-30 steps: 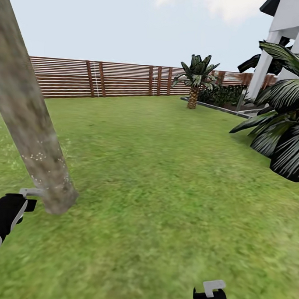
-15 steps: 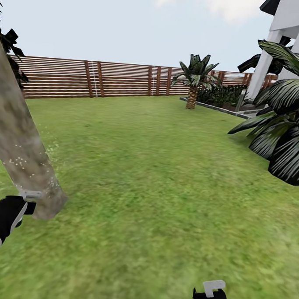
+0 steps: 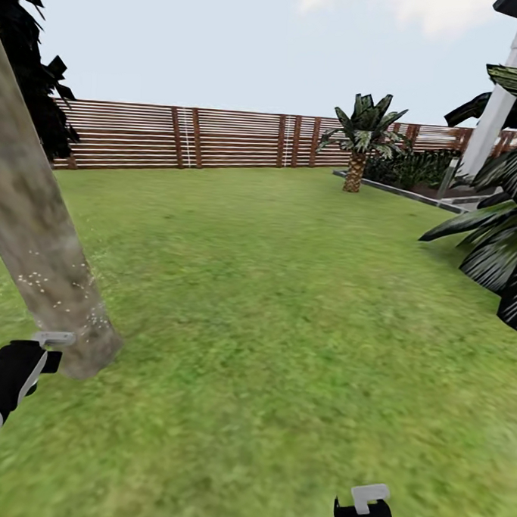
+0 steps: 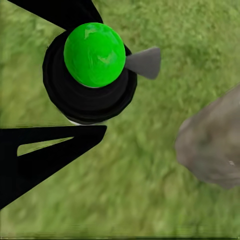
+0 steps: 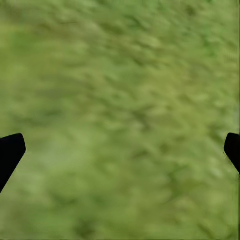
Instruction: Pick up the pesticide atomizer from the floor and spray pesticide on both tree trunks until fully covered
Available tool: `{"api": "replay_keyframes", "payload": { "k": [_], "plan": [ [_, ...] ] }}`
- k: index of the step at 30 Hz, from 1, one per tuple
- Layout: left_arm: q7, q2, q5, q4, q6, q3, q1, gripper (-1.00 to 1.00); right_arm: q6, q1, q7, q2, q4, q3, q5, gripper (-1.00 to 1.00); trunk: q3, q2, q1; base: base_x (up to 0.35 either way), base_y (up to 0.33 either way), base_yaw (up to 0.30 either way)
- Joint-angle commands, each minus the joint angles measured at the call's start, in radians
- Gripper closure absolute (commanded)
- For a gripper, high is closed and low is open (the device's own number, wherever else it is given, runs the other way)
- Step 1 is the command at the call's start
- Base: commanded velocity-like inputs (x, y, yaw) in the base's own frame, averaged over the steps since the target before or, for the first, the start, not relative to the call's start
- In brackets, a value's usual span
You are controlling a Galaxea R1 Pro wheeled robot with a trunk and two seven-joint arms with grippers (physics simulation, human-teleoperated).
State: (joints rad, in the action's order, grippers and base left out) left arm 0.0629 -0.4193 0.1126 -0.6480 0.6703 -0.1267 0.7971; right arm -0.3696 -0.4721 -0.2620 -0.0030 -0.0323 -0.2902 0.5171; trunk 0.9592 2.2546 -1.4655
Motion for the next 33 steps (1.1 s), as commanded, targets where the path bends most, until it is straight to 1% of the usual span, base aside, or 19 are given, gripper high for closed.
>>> {"api": "replay_keyframes", "payload": {
  "k": [1,4,6,8,9,12,15,16,17,19,21,25,33],
  "plan": [
    [-0.003,0.000,0.011,0.002,0.004,-0.003,0.000,1.00,-0.003,-0.001,-0.004,0.000,0.002,-0.007,0.011,-1.00,0.001,0.000,0.000,0.281,-0.143,0.011],
    [-0.003,-0.002,0.010,0.056,-0.010,-0.007,-0.012,1.00,-0.003,-0.001,-0.003,0.000,0.002,-0.007,0.011,-1.00,0.001,0.000,0.000,0.283,-0.140,0.003],
    [-0.002,-0.007,0.009,0.069,-0.016,-0.014,-0.025,1.00,-0.003,-0.001,-0.004,0.000,0.002,-0.007,0.011,-1.00,0.001,0.000,0.000,0.282,-0.139,0.001],
    [-0.002,-0.009,0.008,0.071,-0.022,-0.039,-0.038,1.00,-0.003,-0.001,-0.003,0.000,0.002,-0.007,0.011,-1.00,0.001,0.000,0.000,0.279,-0.139,0.000],
    [-0.001,-0.009,0.008,0.071,-0.035,-0.051,-0.040,1.00,-0.003,-0.001,-0.003,0.000,0.002,-0.007,0.011,-1.00,0.001,0.000,0.000,0.247,-0.113,0.009],
    [0.033,-0.002,0.005,0.074,-0.096,-0.063,-0.043,1.00,-0.004,-0.001,-0.004,0.000,0.002,-0.007,0.012,-1.00,0.001,0.000,0.000,0.090,-0.035,0.151],
    [0.069,0.025,-0.014,0.125,-0.205,-0.072,-0.043,1.00,-0.003,-0.001,-0.005,0.000,0.002,-0.007,0.011,-1.00,0.001,0.000,0.000,0.015,-0.006,0.255],
    [0.115,0.036,-0.044,0.150,-0.267,-0.107,-0.043,1.00,-0.004,-0.001,-0.005,0.000,0.000,-0.007,0.010,-1.00,0.001,0.000,0.000,0.003,-0.001,0.274],
    [0.132,0.040,-0.062,0.164,-0.287,-0.128,-0.044,1.00,-0.004,-0.001,-0.005,0.000,0.000,-0.007,0.009,-1.00,0.001,0.000,0.000,0.001,-0.001,0.276],
    [0.145,0.046,-0.079,0.225,-0.315,-0.146,-0.045,1.00,-0.005,-0.001,-0.005,0.000,0.000,-0.007,0.010,-1.00,0.001,0.000,0.000,0.001,0.000,0.277],
    [0.143,0.054,-0.079,0.255,-0.362,-0.151,-0.045,1.00,-0.005,-0.001,-0.005,0.000,0.000,-0.007,0.010,-1.00,0.001,0.000,0.000,0.000,0.000,0.277],
    [0.138,0.077,-0.078,0.261,-0.374,-0.151,-0.045,1.00,-0.005,-0.001,-0.005,0.000,0.000,-0.007,0.010,-1.00,0.001,0.000,0.000,0.026,-0.016,0.274],
    [0.143,0.087,-0.080,0.263,-0.361,-0.151,-0.045,1.00,-0.005,-0.001,-0.005,0.000,0.000,-0.007,0.009,-1.00,0.001,0.000,0.000,0.220,-0.149,0.042]
  ]
}}
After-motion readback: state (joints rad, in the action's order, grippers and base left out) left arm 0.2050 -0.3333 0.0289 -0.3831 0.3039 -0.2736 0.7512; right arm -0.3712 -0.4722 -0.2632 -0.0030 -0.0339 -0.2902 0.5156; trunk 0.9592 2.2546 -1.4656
